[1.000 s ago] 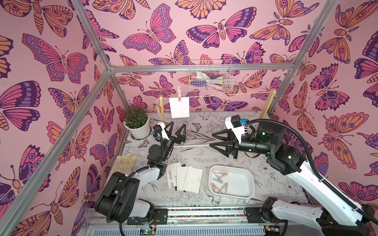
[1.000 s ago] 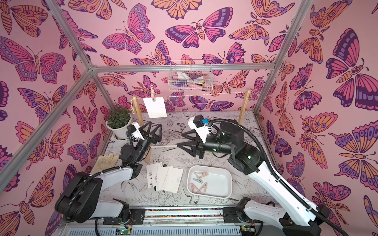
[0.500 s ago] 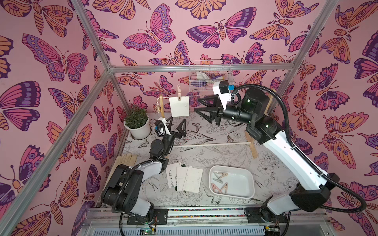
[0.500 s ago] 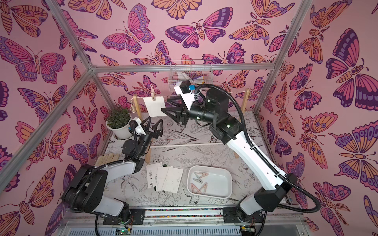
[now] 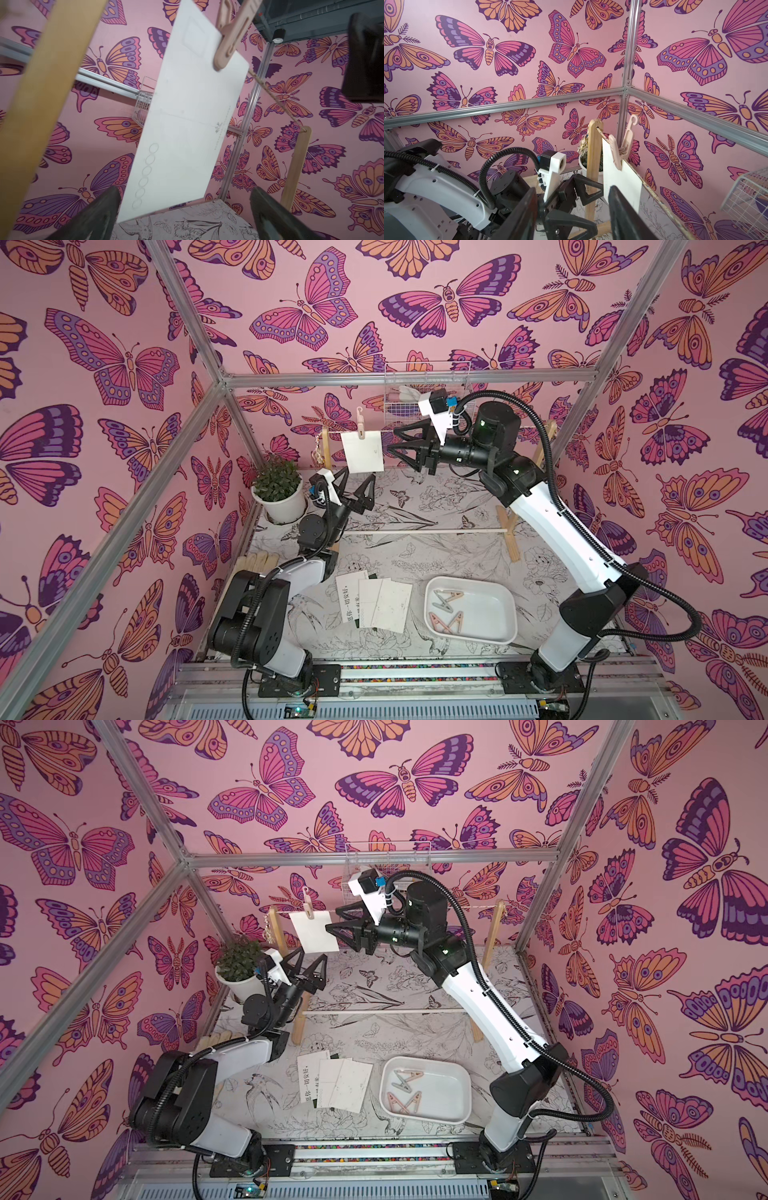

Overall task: Remove the postcards from the strings
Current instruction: Pinch the postcard on the clothesline.

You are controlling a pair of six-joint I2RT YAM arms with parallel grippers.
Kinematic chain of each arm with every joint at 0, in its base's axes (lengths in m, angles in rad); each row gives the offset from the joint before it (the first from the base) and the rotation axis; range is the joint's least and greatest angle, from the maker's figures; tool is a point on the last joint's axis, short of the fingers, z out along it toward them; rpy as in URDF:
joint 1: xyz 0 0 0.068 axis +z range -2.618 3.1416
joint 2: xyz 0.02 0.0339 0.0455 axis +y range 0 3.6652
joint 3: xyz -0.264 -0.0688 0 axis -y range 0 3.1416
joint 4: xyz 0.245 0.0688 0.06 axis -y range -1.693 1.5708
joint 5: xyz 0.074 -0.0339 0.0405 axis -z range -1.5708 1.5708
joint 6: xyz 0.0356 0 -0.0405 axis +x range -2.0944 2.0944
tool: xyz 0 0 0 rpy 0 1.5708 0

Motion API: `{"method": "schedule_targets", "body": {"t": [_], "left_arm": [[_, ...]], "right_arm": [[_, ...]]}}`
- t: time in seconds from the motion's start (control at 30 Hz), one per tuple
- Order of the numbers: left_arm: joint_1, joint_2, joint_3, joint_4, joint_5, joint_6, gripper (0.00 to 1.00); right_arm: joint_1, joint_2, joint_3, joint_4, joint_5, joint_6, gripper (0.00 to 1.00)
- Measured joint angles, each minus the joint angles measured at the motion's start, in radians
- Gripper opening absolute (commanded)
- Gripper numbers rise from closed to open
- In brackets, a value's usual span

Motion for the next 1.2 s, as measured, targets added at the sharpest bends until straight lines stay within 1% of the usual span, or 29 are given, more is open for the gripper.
{"method": "schedule_targets", "body": {"t": [0.13,0.27,0.33,0.4,0.53,0.73,0.77,0.83,0.9,1.0,1.13,1.2], "left_arm": [[0.000,0.000,0.024,0.000,0.073,-0.001,0.91],[0.000,0.000,0.039,0.002,0.116,-0.002,0.79],[0.000,0.000,0.039,0.001,0.126,-0.003,0.70],[0.000,0.000,0.039,0.001,0.130,-0.007,0.67],[0.000,-0.008,0.034,0.000,0.131,-0.011,0.60],[0.000,-0.022,0.023,0.002,0.121,-0.019,0.35],[0.000,-0.022,0.023,0.001,0.120,-0.023,0.31],[0.000,-0.022,0.023,0.002,0.114,-0.029,0.30],[0.000,-0.021,0.023,0.001,0.108,-0.035,0.25],[0.001,-0.019,0.023,0.002,0.095,-0.045,0.14],[0.009,-0.012,0.011,0.002,0.068,-0.046,0.12],[0.015,-0.009,0.002,0.001,0.052,-0.045,0.09]], "right_arm": [[-0.019,0.019,0.021,-0.002,-0.022,0.009,0.56],[-0.032,0.041,0.064,-0.002,-0.036,0.013,0.57],[-0.035,0.053,0.089,-0.009,-0.045,0.013,0.58],[-0.039,0.073,0.129,-0.029,-0.055,0.013,0.58],[-0.040,0.131,0.246,-0.075,-0.063,0.011,0.60],[-0.041,0.226,0.389,-0.118,-0.061,0.010,0.62],[-0.041,0.246,0.410,-0.118,-0.060,0.012,0.62],[-0.041,0.281,0.440,-0.115,-0.058,0.015,0.63],[-0.041,0.315,0.462,-0.109,-0.052,0.026,0.64],[-0.041,0.364,0.486,-0.095,-0.042,0.044,0.65],[-0.041,0.402,0.489,-0.081,-0.024,0.066,0.66],[-0.041,0.414,0.495,-0.080,-0.017,0.068,0.67]]}}
